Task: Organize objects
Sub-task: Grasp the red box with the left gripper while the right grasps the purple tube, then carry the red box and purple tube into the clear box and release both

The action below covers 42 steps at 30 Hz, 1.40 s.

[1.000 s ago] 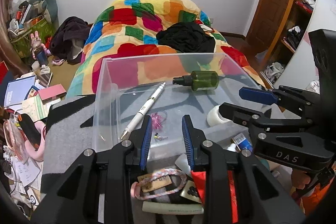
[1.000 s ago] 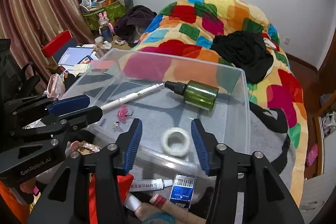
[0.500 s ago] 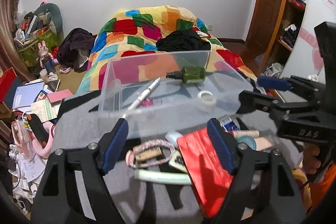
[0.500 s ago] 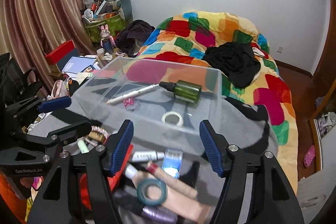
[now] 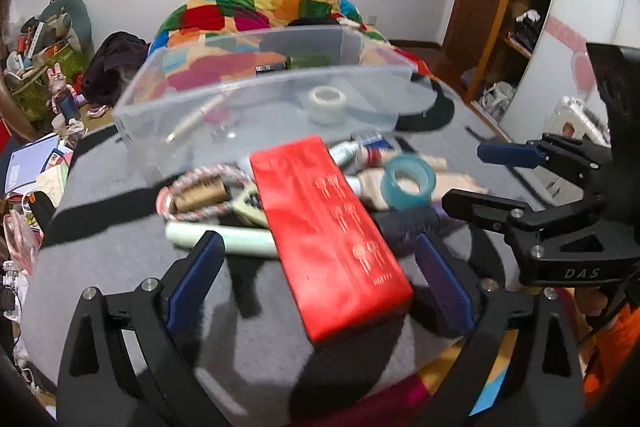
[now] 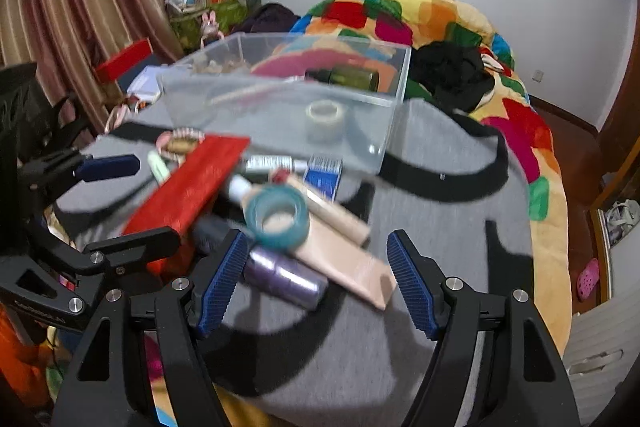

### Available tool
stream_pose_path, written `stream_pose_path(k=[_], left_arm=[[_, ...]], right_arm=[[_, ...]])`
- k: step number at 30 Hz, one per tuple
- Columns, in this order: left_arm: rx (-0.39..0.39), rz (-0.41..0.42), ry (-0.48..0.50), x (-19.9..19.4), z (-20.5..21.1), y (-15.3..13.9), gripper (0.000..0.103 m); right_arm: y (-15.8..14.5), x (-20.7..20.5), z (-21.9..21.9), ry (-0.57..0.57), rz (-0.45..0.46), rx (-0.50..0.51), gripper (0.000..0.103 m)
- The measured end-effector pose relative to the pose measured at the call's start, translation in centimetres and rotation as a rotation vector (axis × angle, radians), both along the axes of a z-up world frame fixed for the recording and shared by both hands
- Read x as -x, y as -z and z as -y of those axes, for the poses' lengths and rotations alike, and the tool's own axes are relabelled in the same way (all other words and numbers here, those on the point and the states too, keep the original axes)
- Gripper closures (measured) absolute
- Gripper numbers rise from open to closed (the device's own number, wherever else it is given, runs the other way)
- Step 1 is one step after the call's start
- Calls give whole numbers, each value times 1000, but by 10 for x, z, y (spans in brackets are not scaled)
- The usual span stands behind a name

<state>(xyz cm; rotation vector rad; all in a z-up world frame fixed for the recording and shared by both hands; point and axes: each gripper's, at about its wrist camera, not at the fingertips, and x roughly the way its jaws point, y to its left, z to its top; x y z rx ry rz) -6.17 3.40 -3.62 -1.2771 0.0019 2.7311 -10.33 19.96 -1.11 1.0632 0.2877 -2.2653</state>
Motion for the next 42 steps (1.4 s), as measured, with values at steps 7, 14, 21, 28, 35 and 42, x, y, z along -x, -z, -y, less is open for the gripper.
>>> stream_pose_path(k=[7,14,21,28,35,42], left_arm=[[14,25,-40,-12,3,18,6],[-46,13,-82,-31,33,14,27],[-72,9,-70,-27,42,12,27],[-30,12,-73,-15,33,21,27],[-35,-23,-99,-22,37,14,46],[-44,-96,-111,-37,42,-8,46]], right_arm=[[15,-8,1,-72,58,20,48],[21,-29,6,-178,114,27,63],[13,-35,19,-226,68,22,62],[20,-22,43,-216,78,-2,63],[22,-23,39,-174,85,25,80],[6,-24,24,-137,66,82,80]])
